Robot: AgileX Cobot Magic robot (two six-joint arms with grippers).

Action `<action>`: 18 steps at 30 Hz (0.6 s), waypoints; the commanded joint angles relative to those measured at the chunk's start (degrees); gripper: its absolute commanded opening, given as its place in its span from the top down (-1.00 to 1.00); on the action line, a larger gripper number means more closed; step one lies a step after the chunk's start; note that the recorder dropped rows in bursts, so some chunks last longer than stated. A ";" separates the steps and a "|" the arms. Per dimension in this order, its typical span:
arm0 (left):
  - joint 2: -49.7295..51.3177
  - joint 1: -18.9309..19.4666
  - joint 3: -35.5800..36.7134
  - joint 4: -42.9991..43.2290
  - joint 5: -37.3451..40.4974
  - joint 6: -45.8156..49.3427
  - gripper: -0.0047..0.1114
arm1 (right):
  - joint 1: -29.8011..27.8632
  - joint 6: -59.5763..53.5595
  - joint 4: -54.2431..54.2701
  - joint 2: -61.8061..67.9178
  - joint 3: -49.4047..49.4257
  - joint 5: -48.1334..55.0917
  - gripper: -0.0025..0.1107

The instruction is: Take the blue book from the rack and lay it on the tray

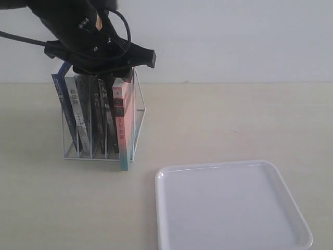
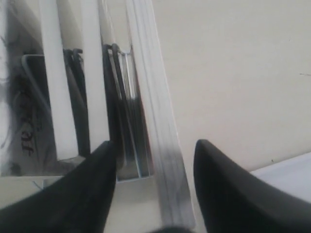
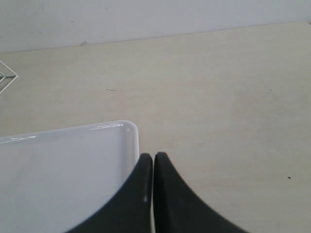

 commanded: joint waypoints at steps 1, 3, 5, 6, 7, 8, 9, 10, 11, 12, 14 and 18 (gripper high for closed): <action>-1.39 0.00 0.82 -1.41 2.36 2.15 0.08 | 0.01 -0.53 -0.18 -0.26 -0.01 -0.44 0.96; -2.93 0.00 0.82 -1.41 2.56 3.67 0.08 | 0.01 -0.53 -0.18 -0.26 -0.01 -0.44 0.96; -5.06 0.00 0.82 -1.41 3.15 4.34 0.08 | 0.01 -0.53 -0.18 -0.26 -0.01 -0.44 0.96; -5.95 0.00 0.82 -1.41 3.26 4.93 0.08 | 0.01 -0.53 -0.18 -0.26 -0.01 -0.44 0.96; -7.00 0.00 0.82 -1.41 3.76 5.64 0.08 | 0.01 -0.53 -0.18 -0.26 -0.01 -0.44 0.96; -7.96 0.00 0.56 -1.41 4.50 6.68 0.08 | 0.01 -0.53 -0.18 -0.26 -0.01 -0.44 0.96; -8.53 0.12 0.19 -1.41 5.50 7.77 0.08 | 0.01 -0.53 -0.18 -0.26 -0.01 -0.44 0.96; -9.03 0.21 -0.54 -1.41 6.80 8.42 0.08 | 0.01 -0.53 -0.18 -0.26 -0.01 -0.44 0.96; -9.41 0.50 -1.36 -0.66 8.68 8.71 0.08 | 0.01 -0.53 -0.18 -0.26 -0.01 -0.44 0.96; -9.46 0.64 -2.18 0.16 9.79 8.71 0.08 | 0.01 -0.53 -0.18 -0.26 -0.01 -0.44 0.96; -9.34 1.18 -3.67 1.53 11.89 8.88 0.08 | 0.01 -0.53 -0.18 -0.26 -0.01 -0.44 0.96; -8.30 2.91 -4.93 2.27 12.65 9.34 0.09 | 0.01 -0.53 -0.18 -0.26 -0.01 -0.44 0.96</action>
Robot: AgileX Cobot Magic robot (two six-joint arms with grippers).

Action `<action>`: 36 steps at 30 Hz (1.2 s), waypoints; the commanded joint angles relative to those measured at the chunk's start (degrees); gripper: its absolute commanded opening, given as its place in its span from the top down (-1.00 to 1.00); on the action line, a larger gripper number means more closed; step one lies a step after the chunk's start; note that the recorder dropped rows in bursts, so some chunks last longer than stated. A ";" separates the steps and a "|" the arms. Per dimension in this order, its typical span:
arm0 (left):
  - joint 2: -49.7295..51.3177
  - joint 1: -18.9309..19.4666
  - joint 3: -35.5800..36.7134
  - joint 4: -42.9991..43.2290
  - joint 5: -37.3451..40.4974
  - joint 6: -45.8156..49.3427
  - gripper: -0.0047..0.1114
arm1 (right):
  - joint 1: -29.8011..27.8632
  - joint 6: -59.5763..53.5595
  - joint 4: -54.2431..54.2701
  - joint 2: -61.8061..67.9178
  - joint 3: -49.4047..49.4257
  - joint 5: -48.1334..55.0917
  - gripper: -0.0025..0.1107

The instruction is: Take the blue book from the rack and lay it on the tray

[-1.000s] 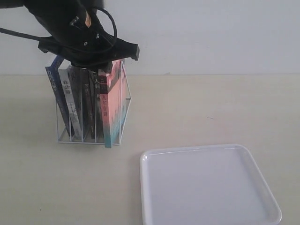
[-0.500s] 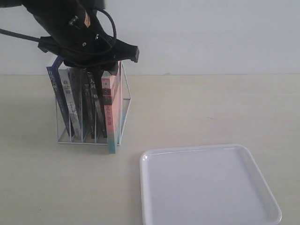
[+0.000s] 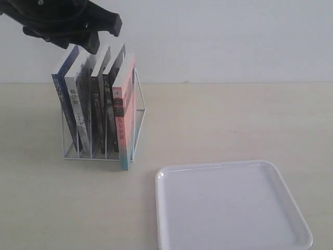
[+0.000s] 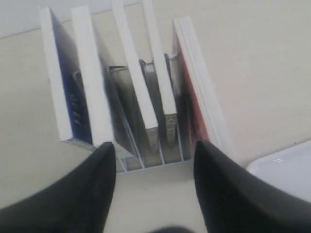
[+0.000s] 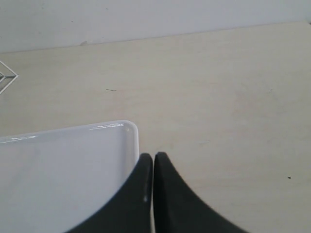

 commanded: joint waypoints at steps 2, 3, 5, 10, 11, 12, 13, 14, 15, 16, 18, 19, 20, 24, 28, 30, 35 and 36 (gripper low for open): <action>1.72 2.76 -1.56 1.54 1.02 0.63 0.09 | 0.01 -0.53 -0.18 -0.26 -0.01 -0.44 0.96; 2.24 3.25 -1.66 1.74 0.89 0.63 0.09 | 0.01 -0.53 -0.18 -0.26 -0.01 -0.44 0.96; 3.24 4.38 -1.89 2.62 0.54 0.63 0.09 | 0.01 -0.53 -0.18 -0.26 -0.01 -0.44 0.96; 6.50 6.24 -4.45 2.80 -0.21 1.83 0.09 | 0.01 -0.53 -0.18 -0.26 -0.01 -0.44 0.96; 7.44 6.47 -5.32 2.80 -0.10 2.78 0.09 | 0.01 -0.53 -0.18 -0.26 -0.01 -0.44 0.96; 8.35 6.72 -6.33 2.80 0.39 3.31 0.09 | 0.01 -0.53 -0.18 -0.26 -0.01 -0.44 0.96; 9.26 6.73 -7.22 2.80 1.05 3.58 0.09 | 0.01 -0.53 -0.18 -0.26 -0.01 -0.44 0.96; 10.14 6.86 -8.35 2.91 1.69 3.68 0.09 | 0.01 -0.53 -0.18 -0.26 -0.01 -0.44 0.96; 10.95 7.00 -9.45 2.91 1.98 4.23 0.09 | 0.01 -0.53 -0.18 -0.26 -0.01 -0.44 0.96; 11.58 7.03 -10.53 2.57 2.27 4.49 0.09 | 0.01 -0.53 -0.18 -0.26 -0.01 -0.44 0.96; 13.14 7.51 -12.41 2.29 2.67 4.76 0.09 | 0.01 -0.53 -0.18 -0.26 -0.01 -0.44 0.96; 13.69 7.63 -12.97 2.29 2.94 4.93 0.09 | 0.01 -0.53 -0.18 -0.26 -0.01 -0.44 0.96; 14.37 8.00 -13.54 2.29 3.07 4.93 0.09 | 0.01 -0.53 -0.18 -0.26 -0.01 -0.44 0.96; 16.67 9.30 -14.81 0.35 3.06 5.89 0.09 | 0.01 -0.53 -0.18 -0.26 -0.01 -0.44 0.96; 18.68 9.44 -15.13 -0.66 2.28 7.48 0.09 | 0.01 -0.53 -0.18 -0.26 -0.01 -0.44 0.96; 19.44 9.44 -15.22 -0.66 1.58 7.48 0.09 | 0.01 -0.53 -0.18 -0.26 -0.01 -0.44 0.96; 20.70 9.57 -15.22 -0.65 0.74 7.48 0.09 | 0.01 -0.53 -0.18 -0.26 -0.01 -0.44 0.96; 21.00 9.57 -15.22 -0.65 0.74 7.48 0.09 | 0.01 -0.53 -0.18 -0.26 -0.01 -0.44 0.96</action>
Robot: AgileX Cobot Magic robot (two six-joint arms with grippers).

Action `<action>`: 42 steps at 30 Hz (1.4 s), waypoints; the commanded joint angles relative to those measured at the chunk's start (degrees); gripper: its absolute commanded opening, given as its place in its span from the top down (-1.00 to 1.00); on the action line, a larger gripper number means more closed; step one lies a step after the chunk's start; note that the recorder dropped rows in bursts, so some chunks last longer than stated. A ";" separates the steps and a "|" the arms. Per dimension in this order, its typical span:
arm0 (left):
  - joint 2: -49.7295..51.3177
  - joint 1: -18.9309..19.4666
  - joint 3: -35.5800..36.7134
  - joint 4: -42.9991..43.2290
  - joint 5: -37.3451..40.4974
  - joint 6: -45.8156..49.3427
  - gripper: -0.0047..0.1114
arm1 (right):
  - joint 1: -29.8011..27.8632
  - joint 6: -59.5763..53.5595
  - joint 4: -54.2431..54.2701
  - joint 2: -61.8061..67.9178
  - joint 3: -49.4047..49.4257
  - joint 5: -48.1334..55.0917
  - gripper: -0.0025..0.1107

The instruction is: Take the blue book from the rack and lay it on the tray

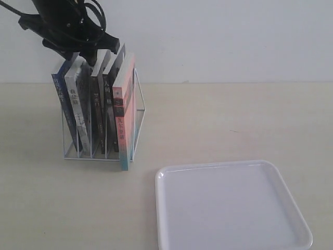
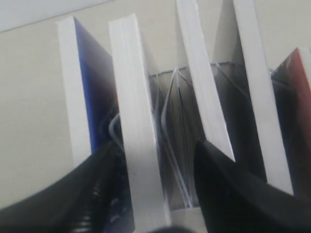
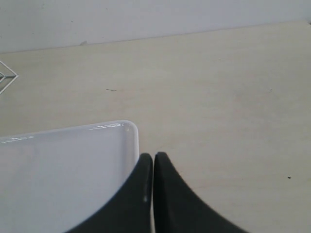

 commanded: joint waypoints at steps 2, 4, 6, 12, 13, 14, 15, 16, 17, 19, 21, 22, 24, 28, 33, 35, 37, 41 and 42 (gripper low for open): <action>1.24 0.57 -0.50 -0.34 -0.77 -0.35 0.09 | 0.01 -0.53 -0.18 -0.26 -0.01 -0.44 0.96; 1.39 0.99 -0.50 -1.23 -0.77 -0.36 0.09 | 0.01 -0.53 -0.18 -0.26 -0.01 -0.44 0.96; 1.49 1.72 -0.50 -1.81 -0.87 -0.36 0.09 | 0.01 -0.53 -0.18 -0.26 -0.01 -0.44 0.96; 1.62 2.86 -0.50 -3.60 -1.01 0.54 0.27 | 0.01 -0.53 -0.18 -0.26 -0.01 -0.44 0.96; 1.62 2.86 -0.50 -3.90 -1.38 1.08 0.34 | 0.01 -0.53 -0.18 -0.26 -0.01 -0.44 0.96; 1.62 2.86 -0.50 -4.33 -1.69 1.06 0.41 | 0.01 -0.53 -0.18 -0.26 -0.01 -0.44 0.96; 1.62 2.86 -0.50 -4.88 -1.95 1.11 0.46 | 0.01 -0.53 -0.18 -0.26 -0.01 -0.44 0.96; 1.62 2.86 -0.50 -5.00 -2.45 1.11 0.50 | 0.01 -0.53 -0.18 -0.26 -0.01 -0.44 0.96; 1.73 2.86 -0.50 -5.00 -2.80 1.11 0.52 | 0.01 -0.53 -0.18 -0.26 -0.01 -0.44 0.96; 1.73 2.86 -0.50 -5.63 -3.11 1.11 0.52 | 0.01 -0.53 -0.18 -0.26 -0.01 -0.44 0.96; 1.93 2.86 -0.50 -6.80 -3.19 1.11 0.52 | 0.01 -0.53 -0.18 -0.26 -0.01 -0.44 0.96; 1.98 2.86 -0.50 -6.91 -3.19 1.11 0.52 | 0.01 -0.53 -0.18 -0.26 -0.01 -0.44 0.96; 2.08 3.00 -0.50 -6.89 -3.25 1.11 0.53 | 0.01 -0.53 -0.18 -0.26 -0.01 -0.44 0.96; 2.08 3.00 -0.50 -6.89 -3.25 1.11 0.60 | 0.01 -0.53 -0.18 -0.26 -0.01 -0.44 0.96; 1.98 3.00 -0.50 -6.89 -3.25 0.97 0.82 | 0.01 -0.53 -0.18 -0.26 -0.01 -0.44 0.96; 1.48 3.00 -1.31 -6.93 -2.57 0.97 0.84 | 0.01 -0.53 -0.18 -0.26 -0.01 -0.44 0.96; 0.84 3.00 -3.66 -6.93 0.31 0.97 0.84 | 0.01 -0.53 -0.18 -0.26 -0.01 -0.44 0.96; -1.23 3.00 -7.93 -6.93 3.35 1.59 0.84 | 0.01 -0.53 -0.18 -0.26 -0.01 -0.44 0.96; -1.91 3.00 -8.84 -6.93 3.63 1.59 0.84 | 0.01 -0.53 -0.18 -0.26 -0.01 -0.44 0.96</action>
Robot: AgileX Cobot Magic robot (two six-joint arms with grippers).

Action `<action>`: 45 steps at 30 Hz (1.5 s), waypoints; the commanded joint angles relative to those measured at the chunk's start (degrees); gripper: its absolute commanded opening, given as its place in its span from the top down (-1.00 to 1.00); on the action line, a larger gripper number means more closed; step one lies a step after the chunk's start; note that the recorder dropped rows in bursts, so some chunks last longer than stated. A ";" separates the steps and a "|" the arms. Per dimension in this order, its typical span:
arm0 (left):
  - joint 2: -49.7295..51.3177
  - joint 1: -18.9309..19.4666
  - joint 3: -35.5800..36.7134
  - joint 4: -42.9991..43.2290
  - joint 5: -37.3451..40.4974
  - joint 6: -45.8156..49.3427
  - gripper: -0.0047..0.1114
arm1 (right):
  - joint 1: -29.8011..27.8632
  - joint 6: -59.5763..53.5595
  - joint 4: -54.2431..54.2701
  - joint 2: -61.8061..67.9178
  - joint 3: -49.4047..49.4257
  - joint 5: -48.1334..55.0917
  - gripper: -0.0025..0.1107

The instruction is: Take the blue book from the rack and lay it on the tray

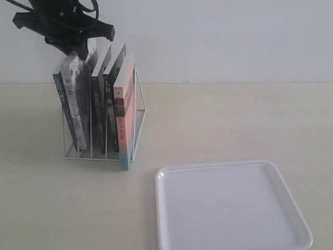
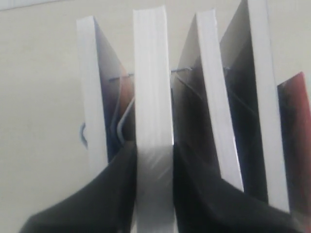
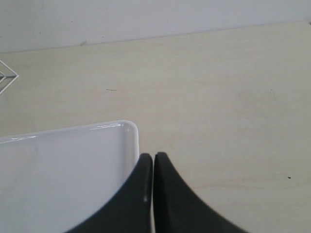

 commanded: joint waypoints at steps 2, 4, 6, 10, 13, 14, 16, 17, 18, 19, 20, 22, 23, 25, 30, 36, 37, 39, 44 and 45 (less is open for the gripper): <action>-4.15 -0.10 -4.40 -0.27 0.72 0.33 0.84 | 0.01 -0.53 -0.18 -0.26 -0.01 -0.44 0.96; -5.19 -0.10 -5.63 -0.27 1.28 0.44 0.84 | 0.01 -0.53 -0.18 -0.26 -0.01 -0.44 0.96; -6.09 -0.10 -7.01 -0.27 2.91 1.06 0.84 | 0.01 -0.53 -0.18 -0.26 -0.01 -0.44 0.96; -7.65 -0.10 -7.97 -0.27 4.33 1.49 0.84 | 0.01 -0.53 -0.18 -0.26 -0.01 -0.44 0.96; -7.66 -0.10 -7.97 -0.27 5.19 1.65 0.84 | 0.01 -0.53 -0.18 -0.26 -0.01 -0.44 0.96; -7.66 -0.10 -7.97 -0.27 5.31 1.77 0.84 | 0.01 -0.53 -0.18 -0.26 -0.01 -0.44 0.96; -7.41 -0.10 -7.97 -0.27 5.40 1.77 0.84 | 0.01 -0.53 -0.18 -0.26 -0.01 -0.44 0.96; -7.31 -0.10 -7.97 -0.27 5.40 1.77 0.84 | 0.01 -0.53 -0.18 -0.26 -0.01 -0.44 0.96; -7.16 -0.21 -7.97 -0.42 4.96 1.77 0.84 | 0.01 -0.53 -0.18 -0.26 -0.01 -0.44 0.96; -7.07 -0.33 -7.97 -0.56 4.40 1.31 0.84 | 0.01 -0.53 -0.18 -0.26 -0.01 -0.44 0.96; -6.96 -0.33 -7.97 -0.56 4.06 1.11 0.84 | 0.01 -0.53 -0.18 -0.26 -0.01 -0.44 0.96; -6.74 -0.33 -7.97 -0.89 3.93 0.89 0.84 | 0.01 -0.53 -0.18 -0.26 -0.01 -0.44 0.96; -6.28 -0.33 -7.97 -0.89 4.05 0.89 0.84 | 0.01 -0.53 -0.18 -0.26 -0.01 -0.44 0.96; -5.22 -0.33 -7.74 -0.89 3.82 0.74 0.84 | 0.01 -0.53 -0.18 -0.26 -0.01 -0.44 0.96; -2.68 -0.33 -4.07 -0.89 0.75 -0.52 0.84 | 0.01 -0.53 -0.18 -0.26 -0.01 -0.44 0.96; -0.93 -0.33 1.29 -2.17 -3.42 -0.41 0.84 | 0.01 -0.53 -0.18 -0.26 -0.01 -0.44 0.96; -0.64 -0.33 1.41 -2.17 -3.70 -0.62 0.84 | 0.01 -0.53 -0.18 -0.26 -0.01 -0.44 0.96; 0.24 -0.33 1.80 -2.17 -4.27 -1.05 0.84 | 0.01 -0.53 -0.18 -0.26 -0.01 -0.44 0.96; 1.48 -0.33 1.99 -2.17 -5.68 -1.83 0.84 | 0.01 -0.53 -0.18 -0.26 -0.01 -0.44 0.96; 1.51 -0.33 1.99 -2.17 -6.18 -1.84 0.84 | 0.01 -0.53 -0.18 -0.26 -0.01 -0.44 0.96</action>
